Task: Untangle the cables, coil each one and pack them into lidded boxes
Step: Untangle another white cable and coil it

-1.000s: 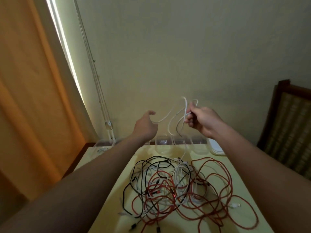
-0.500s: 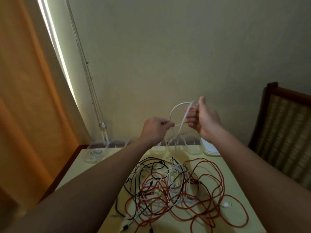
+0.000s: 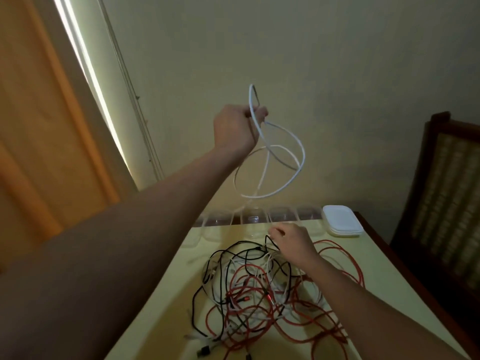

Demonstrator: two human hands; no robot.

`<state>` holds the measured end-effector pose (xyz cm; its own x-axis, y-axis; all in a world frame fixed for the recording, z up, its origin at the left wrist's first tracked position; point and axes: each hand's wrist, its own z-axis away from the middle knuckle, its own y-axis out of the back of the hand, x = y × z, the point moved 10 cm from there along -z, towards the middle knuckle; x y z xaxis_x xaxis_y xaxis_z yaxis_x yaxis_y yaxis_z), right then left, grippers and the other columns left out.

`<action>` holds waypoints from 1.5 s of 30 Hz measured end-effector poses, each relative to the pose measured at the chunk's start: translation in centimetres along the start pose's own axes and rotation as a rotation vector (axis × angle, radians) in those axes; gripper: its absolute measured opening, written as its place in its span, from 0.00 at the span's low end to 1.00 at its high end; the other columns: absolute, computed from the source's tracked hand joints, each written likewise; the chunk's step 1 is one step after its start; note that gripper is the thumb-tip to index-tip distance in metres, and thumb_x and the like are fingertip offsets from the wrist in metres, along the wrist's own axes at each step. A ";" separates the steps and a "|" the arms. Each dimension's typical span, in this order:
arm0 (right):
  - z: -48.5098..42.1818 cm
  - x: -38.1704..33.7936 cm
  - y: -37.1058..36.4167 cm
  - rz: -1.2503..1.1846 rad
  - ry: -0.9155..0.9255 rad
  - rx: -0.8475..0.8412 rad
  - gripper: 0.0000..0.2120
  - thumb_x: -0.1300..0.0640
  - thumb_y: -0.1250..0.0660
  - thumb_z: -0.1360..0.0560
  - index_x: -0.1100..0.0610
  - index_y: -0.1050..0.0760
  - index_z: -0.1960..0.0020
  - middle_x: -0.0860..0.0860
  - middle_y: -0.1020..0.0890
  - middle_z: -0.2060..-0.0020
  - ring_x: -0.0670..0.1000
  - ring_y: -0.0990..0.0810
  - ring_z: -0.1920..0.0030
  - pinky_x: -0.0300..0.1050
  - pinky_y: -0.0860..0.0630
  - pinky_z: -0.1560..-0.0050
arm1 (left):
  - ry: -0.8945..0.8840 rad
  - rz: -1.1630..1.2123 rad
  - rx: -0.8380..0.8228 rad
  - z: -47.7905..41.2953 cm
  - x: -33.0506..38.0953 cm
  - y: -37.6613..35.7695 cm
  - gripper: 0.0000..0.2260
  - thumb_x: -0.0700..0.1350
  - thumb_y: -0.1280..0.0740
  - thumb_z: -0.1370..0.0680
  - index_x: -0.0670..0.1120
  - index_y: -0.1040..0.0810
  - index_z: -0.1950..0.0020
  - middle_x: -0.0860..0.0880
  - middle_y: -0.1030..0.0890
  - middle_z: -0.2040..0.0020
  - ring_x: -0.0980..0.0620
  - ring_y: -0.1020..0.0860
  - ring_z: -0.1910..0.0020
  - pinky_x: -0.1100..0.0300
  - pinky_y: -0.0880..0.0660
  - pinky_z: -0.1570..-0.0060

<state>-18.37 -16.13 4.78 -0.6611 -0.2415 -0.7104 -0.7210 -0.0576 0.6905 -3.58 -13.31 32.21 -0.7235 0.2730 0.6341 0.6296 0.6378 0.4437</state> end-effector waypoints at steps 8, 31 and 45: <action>0.0 -0.9 2.0 -0.569 -0.186 -0.029 0.09 0.54 0.37 0.17 0.55 0.19 0.46 0.50 0.14 0.52 0.50 0.18 0.60 0.43 0.21 0.62 | -0.020 -0.026 -0.183 0.8 -0.2 0.1 0.10 0.51 0.30 0.21 0.46 0.13 0.56 0.52 0.34 0.80 0.59 0.36 0.80 0.62 0.40 0.74; 16.8 -17.0 13.4 -0.777 0.113 -0.247 0.26 0.39 0.44 0.18 0.59 0.20 0.40 0.55 0.14 0.50 0.53 0.17 0.55 0.50 0.23 0.54 | 0.225 0.348 -0.548 16.9 9.0 9.6 0.14 0.39 0.42 0.18 0.42 0.16 0.45 0.52 0.35 0.70 0.53 0.39 0.73 0.59 0.40 0.71; 21.9 -17.6 19.5 -0.651 0.263 0.224 0.12 0.45 0.34 0.19 0.50 0.17 0.53 0.43 0.32 0.74 0.46 0.37 0.72 0.42 0.40 0.69 | 0.456 1.090 -0.497 23.3 10.3 13.6 0.17 0.37 0.46 0.20 0.39 0.27 0.33 0.49 0.28 0.66 0.55 0.34 0.75 0.62 0.31 0.72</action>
<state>-25.36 8.23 27.78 -0.0330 -0.4518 -0.8915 -0.9943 -0.0760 0.0754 -9.08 14.95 30.03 0.3304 0.1487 0.9321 0.9414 -0.1223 -0.3142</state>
